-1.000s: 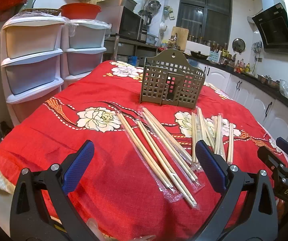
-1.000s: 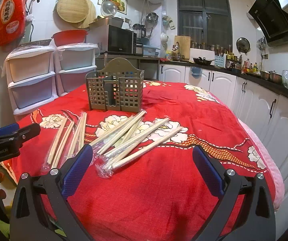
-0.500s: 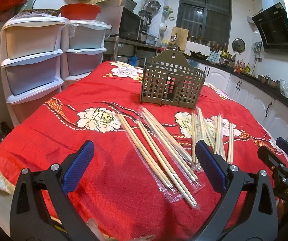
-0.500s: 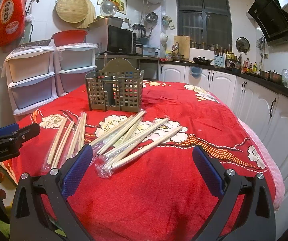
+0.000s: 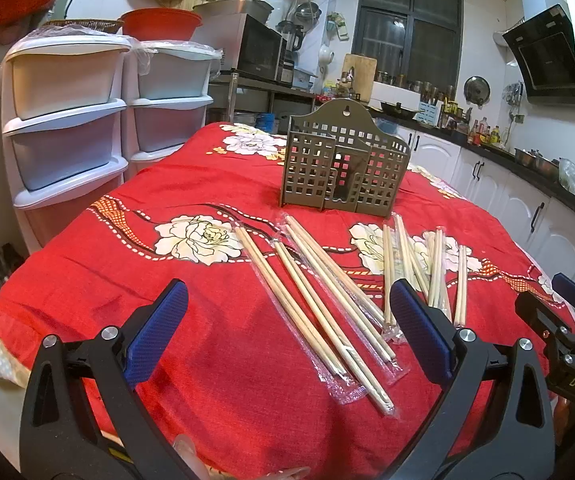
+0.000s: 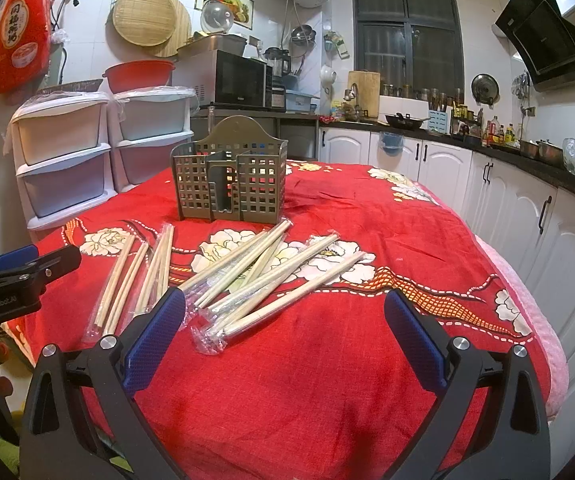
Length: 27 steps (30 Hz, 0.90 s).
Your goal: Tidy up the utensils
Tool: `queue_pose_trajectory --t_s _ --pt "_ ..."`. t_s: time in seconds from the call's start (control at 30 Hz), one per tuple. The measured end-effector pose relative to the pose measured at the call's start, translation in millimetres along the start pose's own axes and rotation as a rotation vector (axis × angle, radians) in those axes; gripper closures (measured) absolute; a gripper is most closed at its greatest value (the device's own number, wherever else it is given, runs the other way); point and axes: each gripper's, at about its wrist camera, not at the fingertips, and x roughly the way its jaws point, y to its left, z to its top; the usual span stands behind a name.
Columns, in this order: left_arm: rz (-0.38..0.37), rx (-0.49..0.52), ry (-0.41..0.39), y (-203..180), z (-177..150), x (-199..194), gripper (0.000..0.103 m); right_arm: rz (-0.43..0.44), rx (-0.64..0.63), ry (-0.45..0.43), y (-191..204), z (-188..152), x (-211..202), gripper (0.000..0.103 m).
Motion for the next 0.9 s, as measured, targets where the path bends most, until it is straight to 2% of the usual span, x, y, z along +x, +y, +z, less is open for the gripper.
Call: queue_pose_trajectory --t_s 0.4,0.9 --pt "0.02 -0.019 0.017 13.5 4.8 9.1 0.01 0.025 -0.014 0.008 7.3 6.4 4.5 0.006" --pt "0.023 -0.056 0.084 32.2 29.8 33.6 0.01 0.103 -0.007 0.079 6.9 33.2 40.7 0.006"
